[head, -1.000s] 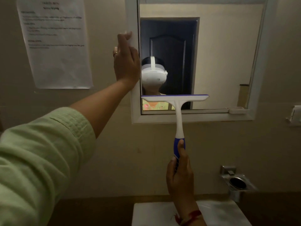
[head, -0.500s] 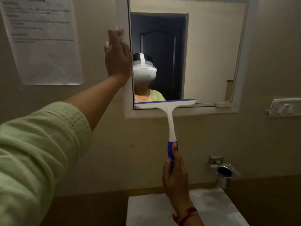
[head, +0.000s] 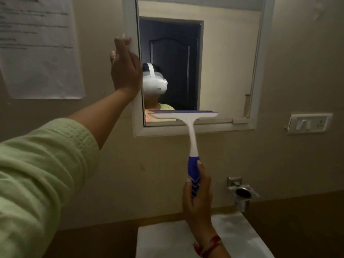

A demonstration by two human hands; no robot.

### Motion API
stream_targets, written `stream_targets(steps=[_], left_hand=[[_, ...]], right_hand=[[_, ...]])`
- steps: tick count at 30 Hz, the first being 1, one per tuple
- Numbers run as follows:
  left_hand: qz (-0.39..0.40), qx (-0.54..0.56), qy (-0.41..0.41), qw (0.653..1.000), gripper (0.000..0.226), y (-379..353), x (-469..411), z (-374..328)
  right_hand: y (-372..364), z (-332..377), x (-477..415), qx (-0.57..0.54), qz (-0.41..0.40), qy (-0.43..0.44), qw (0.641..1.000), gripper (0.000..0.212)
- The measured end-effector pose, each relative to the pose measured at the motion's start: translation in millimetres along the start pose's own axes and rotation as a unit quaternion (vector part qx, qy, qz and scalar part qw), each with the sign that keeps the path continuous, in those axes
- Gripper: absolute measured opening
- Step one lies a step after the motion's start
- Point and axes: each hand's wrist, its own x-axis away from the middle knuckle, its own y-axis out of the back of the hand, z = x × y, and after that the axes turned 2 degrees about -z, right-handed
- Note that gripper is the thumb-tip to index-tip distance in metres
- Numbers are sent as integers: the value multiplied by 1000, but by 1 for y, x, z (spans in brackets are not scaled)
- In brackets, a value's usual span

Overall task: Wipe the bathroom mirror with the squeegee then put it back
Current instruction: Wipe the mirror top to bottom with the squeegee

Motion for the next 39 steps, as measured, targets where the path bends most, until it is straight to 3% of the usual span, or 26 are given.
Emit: stream_targets(steps=[8, 18, 28, 39], left_hand=[[-8, 23, -7, 1000, 27, -5, -1, 7], [-14, 14, -5, 1000, 17, -6, 0, 10], [14, 45, -21, 999, 8, 1, 18, 12], [22, 34, -17, 999, 23, 1, 18, 12]], right_hand=[[14, 49, -147, -47, -116, 152, 980, 61], [14, 77, -293, 12, -161, 189, 969, 47], [15, 85, -347, 78, -138, 233, 959, 50], [-2, 101, -371, 59, -134, 214, 966, 47]])
